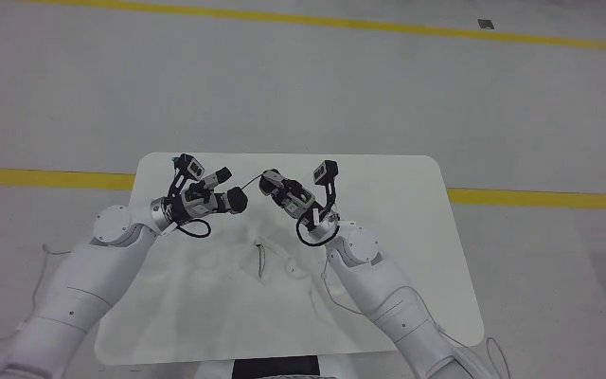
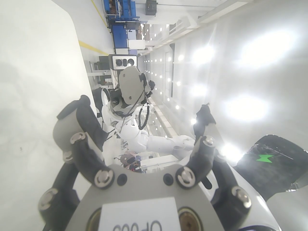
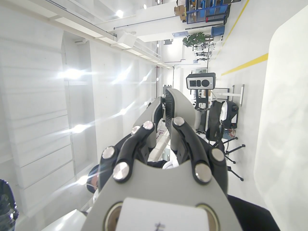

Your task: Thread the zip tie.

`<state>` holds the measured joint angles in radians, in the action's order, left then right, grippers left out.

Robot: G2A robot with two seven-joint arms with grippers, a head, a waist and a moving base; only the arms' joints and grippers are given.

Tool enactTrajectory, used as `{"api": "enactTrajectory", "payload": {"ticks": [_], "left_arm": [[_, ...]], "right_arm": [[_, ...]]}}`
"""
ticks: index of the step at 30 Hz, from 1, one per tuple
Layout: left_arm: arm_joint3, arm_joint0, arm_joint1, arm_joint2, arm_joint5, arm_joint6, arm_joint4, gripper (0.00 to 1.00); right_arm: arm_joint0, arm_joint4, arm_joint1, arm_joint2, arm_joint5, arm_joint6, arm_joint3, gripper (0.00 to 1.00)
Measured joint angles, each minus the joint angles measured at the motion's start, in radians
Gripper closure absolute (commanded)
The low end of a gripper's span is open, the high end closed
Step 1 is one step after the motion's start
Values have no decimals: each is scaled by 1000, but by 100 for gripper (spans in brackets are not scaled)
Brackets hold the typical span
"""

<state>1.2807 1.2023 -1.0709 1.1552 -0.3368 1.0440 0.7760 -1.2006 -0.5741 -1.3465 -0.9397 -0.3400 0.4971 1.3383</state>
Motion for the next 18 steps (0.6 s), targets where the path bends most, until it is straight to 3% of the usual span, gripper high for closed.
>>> {"api": "enactTrajectory", "payload": {"ticks": [6, 18], "left_arm": [[21, 20, 0, -5, 5, -33, -17, 0], [24, 17, -4, -20, 0, -70, -47, 0]], "right_arm": [[-18, 9, -1, 0, 26, 0, 32, 100], [-41, 16, -9, 13, 35, -16, 38, 100]]}}
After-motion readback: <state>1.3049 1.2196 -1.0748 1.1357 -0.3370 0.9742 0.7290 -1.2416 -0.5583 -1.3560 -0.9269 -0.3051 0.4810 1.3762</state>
